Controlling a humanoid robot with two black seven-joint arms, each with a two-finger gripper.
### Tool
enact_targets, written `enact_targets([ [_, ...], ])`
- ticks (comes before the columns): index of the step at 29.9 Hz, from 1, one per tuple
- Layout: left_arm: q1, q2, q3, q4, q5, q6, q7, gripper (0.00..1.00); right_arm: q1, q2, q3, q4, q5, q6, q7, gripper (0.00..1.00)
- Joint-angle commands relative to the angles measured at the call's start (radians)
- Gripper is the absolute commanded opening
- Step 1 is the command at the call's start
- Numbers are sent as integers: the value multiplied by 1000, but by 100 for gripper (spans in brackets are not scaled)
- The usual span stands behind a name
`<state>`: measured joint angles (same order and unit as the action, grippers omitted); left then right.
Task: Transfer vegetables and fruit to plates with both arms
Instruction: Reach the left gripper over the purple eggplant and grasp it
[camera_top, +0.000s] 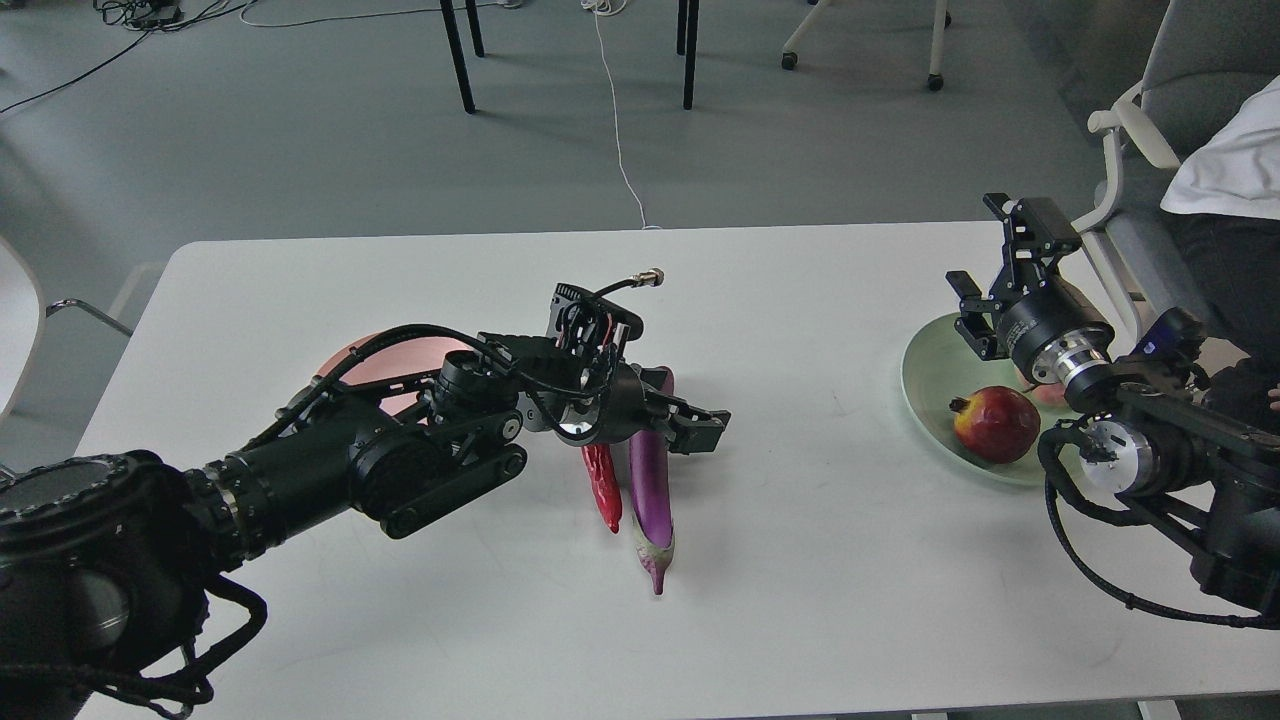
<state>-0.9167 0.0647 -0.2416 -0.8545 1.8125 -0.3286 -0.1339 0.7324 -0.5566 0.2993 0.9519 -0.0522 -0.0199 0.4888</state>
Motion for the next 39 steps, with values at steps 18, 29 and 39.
enact_targets([
  [18, -10, 6, -1, 15, -5, 2, -3, 98, -11, 7, -3, -1, -6, 2, 0, 98],
  [29, -13, 17, 4, 25, -2, 2, -4, 98, -30, 7, -2, 1, -6, 3, 0, 98],
  [39, 1, 37, 4, 26, 2, 2, -4, 98, -30, 9, -2, 7, -6, 3, 0, 98],
])
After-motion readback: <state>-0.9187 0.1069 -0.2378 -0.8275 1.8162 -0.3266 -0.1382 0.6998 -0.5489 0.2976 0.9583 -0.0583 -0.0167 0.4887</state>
